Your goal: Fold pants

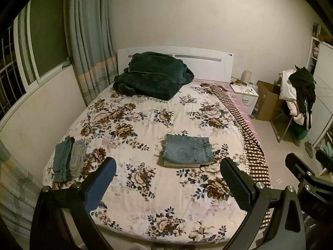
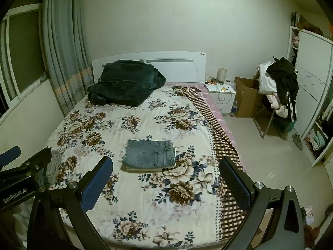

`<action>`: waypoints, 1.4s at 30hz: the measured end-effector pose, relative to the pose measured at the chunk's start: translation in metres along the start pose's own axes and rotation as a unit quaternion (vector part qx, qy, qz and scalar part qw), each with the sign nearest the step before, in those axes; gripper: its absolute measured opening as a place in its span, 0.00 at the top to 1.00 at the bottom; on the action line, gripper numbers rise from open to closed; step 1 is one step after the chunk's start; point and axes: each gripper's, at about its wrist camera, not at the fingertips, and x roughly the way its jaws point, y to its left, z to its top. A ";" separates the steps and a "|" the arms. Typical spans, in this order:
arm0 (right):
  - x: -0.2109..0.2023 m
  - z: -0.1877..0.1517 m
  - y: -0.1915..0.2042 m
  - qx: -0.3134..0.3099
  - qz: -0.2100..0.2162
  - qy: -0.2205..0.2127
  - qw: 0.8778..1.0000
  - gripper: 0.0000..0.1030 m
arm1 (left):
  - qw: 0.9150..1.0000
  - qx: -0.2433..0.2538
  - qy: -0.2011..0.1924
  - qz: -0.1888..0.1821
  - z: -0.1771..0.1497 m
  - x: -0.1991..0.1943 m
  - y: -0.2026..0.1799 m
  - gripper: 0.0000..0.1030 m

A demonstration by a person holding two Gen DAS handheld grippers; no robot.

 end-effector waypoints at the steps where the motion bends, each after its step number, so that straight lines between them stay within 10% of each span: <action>1: 0.000 0.000 0.000 0.000 0.000 0.000 1.000 0.00 | 1.000 0.001 0.001 0.000 0.000 -0.001 -0.002 0.01; 42: -0.001 -0.005 -0.001 0.003 0.004 0.007 1.000 0.00 | 1.000 0.000 0.003 -0.004 -0.012 -0.011 -0.011 0.01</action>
